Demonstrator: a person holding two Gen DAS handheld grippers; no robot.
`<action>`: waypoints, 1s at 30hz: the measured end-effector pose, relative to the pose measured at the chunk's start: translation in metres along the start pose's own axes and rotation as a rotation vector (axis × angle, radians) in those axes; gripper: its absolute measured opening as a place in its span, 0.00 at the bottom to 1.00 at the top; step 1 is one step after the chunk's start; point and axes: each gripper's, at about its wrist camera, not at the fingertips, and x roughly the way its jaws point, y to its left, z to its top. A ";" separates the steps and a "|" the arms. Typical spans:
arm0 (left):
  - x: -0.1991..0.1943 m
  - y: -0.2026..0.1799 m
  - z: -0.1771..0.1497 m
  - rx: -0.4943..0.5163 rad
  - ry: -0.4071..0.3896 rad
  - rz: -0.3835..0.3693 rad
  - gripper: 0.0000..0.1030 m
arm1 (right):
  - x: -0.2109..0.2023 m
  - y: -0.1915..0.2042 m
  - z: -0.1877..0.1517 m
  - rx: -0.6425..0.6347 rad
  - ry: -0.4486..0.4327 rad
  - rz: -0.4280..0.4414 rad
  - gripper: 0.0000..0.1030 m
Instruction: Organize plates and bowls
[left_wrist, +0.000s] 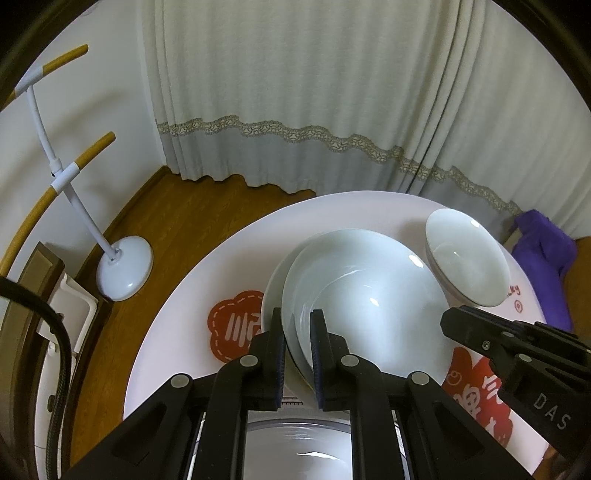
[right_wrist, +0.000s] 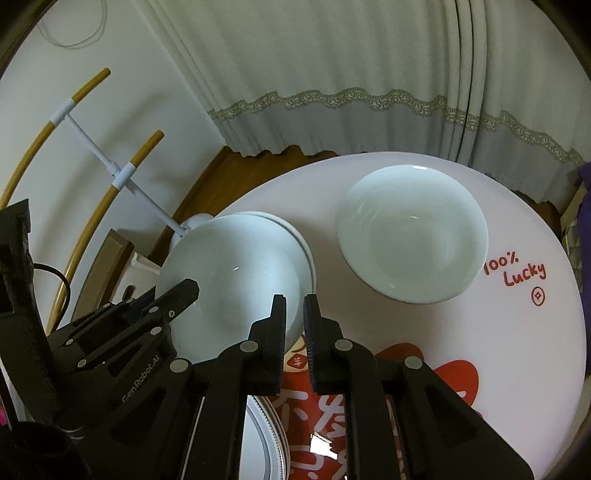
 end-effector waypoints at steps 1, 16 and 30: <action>0.000 -0.001 0.000 0.001 0.000 0.001 0.08 | 0.000 -0.002 0.000 0.008 0.000 0.000 0.11; -0.004 -0.007 -0.002 0.010 0.000 0.017 0.09 | 0.011 -0.012 0.001 0.055 0.008 0.016 0.11; -0.008 -0.010 -0.004 0.018 0.002 0.015 0.10 | 0.028 -0.027 -0.001 0.148 0.038 0.109 0.12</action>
